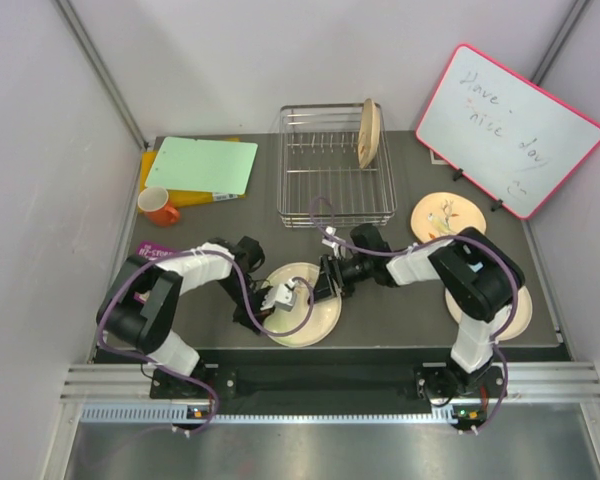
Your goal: Load the plates into the dish rack
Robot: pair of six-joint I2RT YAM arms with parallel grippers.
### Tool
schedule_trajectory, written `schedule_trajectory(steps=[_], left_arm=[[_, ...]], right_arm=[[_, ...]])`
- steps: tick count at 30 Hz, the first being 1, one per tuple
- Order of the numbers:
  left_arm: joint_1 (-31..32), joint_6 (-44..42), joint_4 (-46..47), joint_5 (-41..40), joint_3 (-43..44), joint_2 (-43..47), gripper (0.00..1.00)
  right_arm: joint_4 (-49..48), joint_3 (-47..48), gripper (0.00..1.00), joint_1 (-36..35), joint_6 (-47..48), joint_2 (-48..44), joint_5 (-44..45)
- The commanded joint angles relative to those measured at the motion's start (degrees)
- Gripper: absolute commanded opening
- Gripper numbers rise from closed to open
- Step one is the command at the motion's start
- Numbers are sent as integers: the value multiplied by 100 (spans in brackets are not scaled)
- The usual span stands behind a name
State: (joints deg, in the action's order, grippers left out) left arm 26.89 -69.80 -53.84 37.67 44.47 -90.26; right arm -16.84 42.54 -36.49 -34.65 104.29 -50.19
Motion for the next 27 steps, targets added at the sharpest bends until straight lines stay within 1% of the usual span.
schedule_trajectory(steps=[1, 3, 7, 11, 12, 14, 15, 16, 17, 18, 19, 20, 22, 23, 24, 25, 26, 27], left_arm=[[167, 28, 1693, 215, 115, 78, 0], [184, 89, 1684, 171, 115, 96, 0], [185, 89, 1535, 30, 71, 201, 0], [167, 185, 1535, -111, -122, 526, 1], [158, 264, 1587, -128, -157, 579, 2], [71, 501, 1640, -146, -263, 728, 8], [27, 694, 1693, -146, -281, 946, 9], [-26, 939, 1850, -189, -298, 1097, 10], [-131, 1612, 1938, -381, -246, 1394, 10], [-228, 1897, 1991, -392, -193, 1545, 10], [-359, 2091, 1818, -357, -115, 1686, 11], [-613, 2398, 1659, -287, 121, 1991, 13], [-834, 2620, 1256, -260, 368, 2353, 13], [-1026, 2777, 1193, -234, 622, 2781, 14], [-1107, 2927, 1244, -303, 711, 3047, 14], [-1151, 3372, 1419, -452, 738, 3328, 14], [-1160, 3568, 1917, -645, 678, 3870, 17], [-1160, 3761, 2261, -1125, 590, 4119, 21]], right_arm=[[269, 184, 58, -534, 266, -84, 45], [243, 236, 50, -570, 275, -93, 80], [339, 281, 42, -561, 336, -285, 142], [786, 535, 30, -491, 783, -690, 238], [1110, 762, 17, -465, 924, -873, 264], [1428, 1009, 0, -394, 1275, -1059, 265], [1847, 1263, 0, -333, 1425, -1147, 247], [2069, 1413, 0, -315, 1583, -1304, 203], [2323, 1562, 0, -297, 2002, -1384, 133], [2796, 1886, 0, -289, 2207, -1533, 141], [2974, 2028, 0, -271, 2504, -1630, 142], [3072, 2291, 0, -175, 2568, -1718, 168], [3326, 2625, 0, -26, 2543, -1833, 212], [3702, 3132, 0, 149, 2577, -1790, 308], [3897, 3433, 0, 238, 2621, -1659, 343], [4021, 3723, 0, 343, 2683, -1588, 535], [4126, 4283, 0, 527, 2666, -1526, 702], [4171, 4567, 0, 598, 2605, -1378, 930]])
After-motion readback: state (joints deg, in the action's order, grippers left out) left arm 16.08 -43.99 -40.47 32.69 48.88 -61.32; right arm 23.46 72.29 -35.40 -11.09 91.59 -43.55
